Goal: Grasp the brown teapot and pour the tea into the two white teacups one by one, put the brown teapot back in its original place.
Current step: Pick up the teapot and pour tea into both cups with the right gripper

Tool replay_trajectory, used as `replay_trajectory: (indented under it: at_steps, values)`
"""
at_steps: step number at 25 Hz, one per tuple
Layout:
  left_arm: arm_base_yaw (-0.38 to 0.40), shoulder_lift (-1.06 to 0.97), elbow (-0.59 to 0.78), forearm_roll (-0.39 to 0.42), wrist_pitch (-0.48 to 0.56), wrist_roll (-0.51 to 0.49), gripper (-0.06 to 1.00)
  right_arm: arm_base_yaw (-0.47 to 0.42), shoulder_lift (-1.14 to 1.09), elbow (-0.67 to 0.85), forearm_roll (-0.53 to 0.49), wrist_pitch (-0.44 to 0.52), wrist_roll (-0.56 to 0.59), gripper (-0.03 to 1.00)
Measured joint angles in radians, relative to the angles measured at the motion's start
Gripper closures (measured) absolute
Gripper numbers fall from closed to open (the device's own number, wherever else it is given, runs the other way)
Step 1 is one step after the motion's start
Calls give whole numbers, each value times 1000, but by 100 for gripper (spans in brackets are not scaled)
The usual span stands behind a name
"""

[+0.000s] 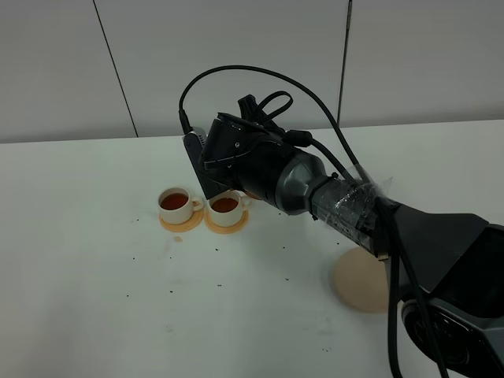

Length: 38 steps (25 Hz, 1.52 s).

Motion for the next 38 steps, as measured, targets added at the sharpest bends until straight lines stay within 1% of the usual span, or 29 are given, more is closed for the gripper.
replay_trajectory:
  at_steps: [5, 18, 38]
  values:
    - [0, 0, 0, 0, 0, 0, 71, 0, 0, 0, -1, 0, -4, 87]
    - [0, 0, 0, 0, 0, 0, 71, 0, 0, 0, -59, -16, -7, 87]
    - [0, 0, 0, 0, 0, 0, 71, 0, 0, 0, -59, -16, -7, 87]
